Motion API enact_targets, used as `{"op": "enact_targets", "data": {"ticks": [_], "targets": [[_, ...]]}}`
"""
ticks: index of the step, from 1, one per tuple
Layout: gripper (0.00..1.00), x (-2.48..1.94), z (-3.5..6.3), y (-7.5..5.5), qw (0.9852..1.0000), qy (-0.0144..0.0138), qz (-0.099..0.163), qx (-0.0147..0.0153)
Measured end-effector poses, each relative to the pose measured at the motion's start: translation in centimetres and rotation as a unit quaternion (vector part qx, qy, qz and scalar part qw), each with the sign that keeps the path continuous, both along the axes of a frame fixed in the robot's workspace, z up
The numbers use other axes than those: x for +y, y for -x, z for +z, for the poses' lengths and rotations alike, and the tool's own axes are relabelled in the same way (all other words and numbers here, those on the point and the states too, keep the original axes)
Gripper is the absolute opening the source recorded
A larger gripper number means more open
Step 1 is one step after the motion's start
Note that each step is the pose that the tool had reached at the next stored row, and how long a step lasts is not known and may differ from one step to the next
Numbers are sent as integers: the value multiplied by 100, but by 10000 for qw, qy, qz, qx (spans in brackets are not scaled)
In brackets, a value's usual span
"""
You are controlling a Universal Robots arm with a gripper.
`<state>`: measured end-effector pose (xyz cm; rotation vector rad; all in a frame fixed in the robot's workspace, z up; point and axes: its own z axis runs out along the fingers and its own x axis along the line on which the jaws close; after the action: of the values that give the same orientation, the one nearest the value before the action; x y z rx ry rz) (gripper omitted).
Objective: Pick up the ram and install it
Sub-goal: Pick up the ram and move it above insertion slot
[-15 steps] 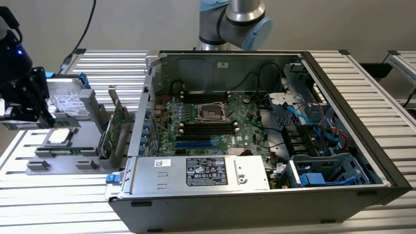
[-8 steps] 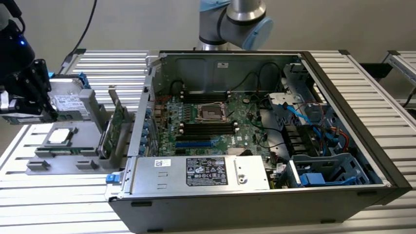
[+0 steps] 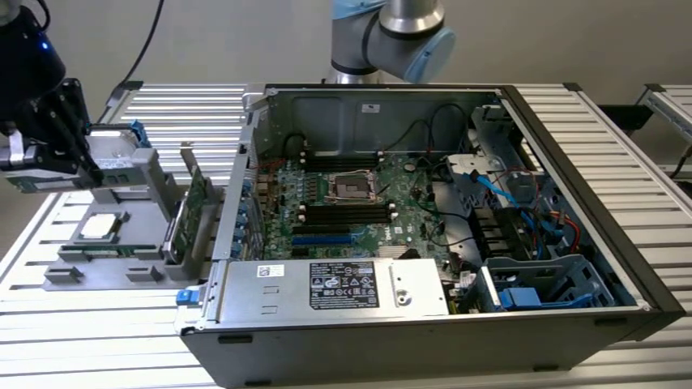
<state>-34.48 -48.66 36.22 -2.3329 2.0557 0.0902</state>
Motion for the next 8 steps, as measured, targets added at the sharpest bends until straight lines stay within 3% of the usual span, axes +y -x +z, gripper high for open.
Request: {"op": "enact_targets", "data": {"ticks": [8], "targets": [[15, 0, 186, -195, 9999, -93, 97, 16]]}}
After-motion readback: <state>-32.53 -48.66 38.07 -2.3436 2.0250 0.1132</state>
